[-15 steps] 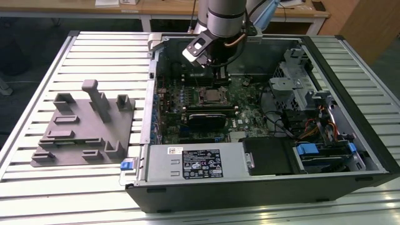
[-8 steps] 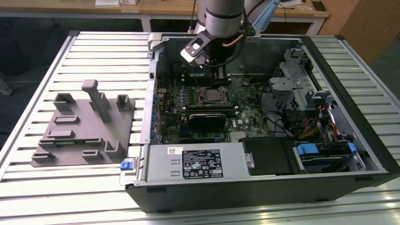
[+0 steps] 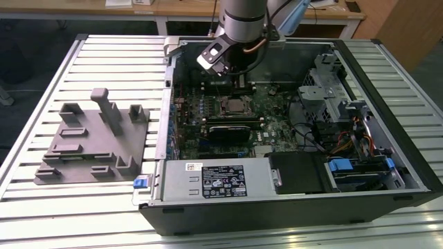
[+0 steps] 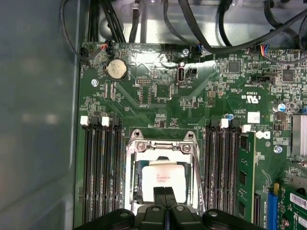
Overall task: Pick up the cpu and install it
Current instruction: 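Close the cpu cover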
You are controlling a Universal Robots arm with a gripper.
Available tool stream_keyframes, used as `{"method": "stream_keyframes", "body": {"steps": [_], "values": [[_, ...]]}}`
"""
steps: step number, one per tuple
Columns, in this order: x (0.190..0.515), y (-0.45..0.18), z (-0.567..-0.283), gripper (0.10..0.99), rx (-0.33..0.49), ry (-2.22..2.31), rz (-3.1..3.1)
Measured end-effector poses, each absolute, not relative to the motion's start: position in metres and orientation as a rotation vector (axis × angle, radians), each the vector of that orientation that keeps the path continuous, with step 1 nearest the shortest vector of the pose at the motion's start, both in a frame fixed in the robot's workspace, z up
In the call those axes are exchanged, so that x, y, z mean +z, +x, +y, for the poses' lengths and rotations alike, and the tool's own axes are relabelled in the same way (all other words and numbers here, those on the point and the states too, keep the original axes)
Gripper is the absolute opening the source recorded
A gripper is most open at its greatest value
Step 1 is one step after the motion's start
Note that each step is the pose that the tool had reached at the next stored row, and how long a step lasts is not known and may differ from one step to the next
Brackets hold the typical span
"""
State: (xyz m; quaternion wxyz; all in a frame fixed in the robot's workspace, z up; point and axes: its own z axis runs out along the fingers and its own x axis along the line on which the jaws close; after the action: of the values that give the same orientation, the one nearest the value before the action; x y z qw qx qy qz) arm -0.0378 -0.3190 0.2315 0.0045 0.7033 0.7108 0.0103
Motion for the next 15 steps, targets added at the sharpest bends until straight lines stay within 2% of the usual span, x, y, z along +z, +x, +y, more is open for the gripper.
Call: {"method": "stream_keyframes", "body": {"steps": [15], "values": [[0.214, -0.051, -0.319, 0.106, 0.033, 2.203, 2.226]]}}
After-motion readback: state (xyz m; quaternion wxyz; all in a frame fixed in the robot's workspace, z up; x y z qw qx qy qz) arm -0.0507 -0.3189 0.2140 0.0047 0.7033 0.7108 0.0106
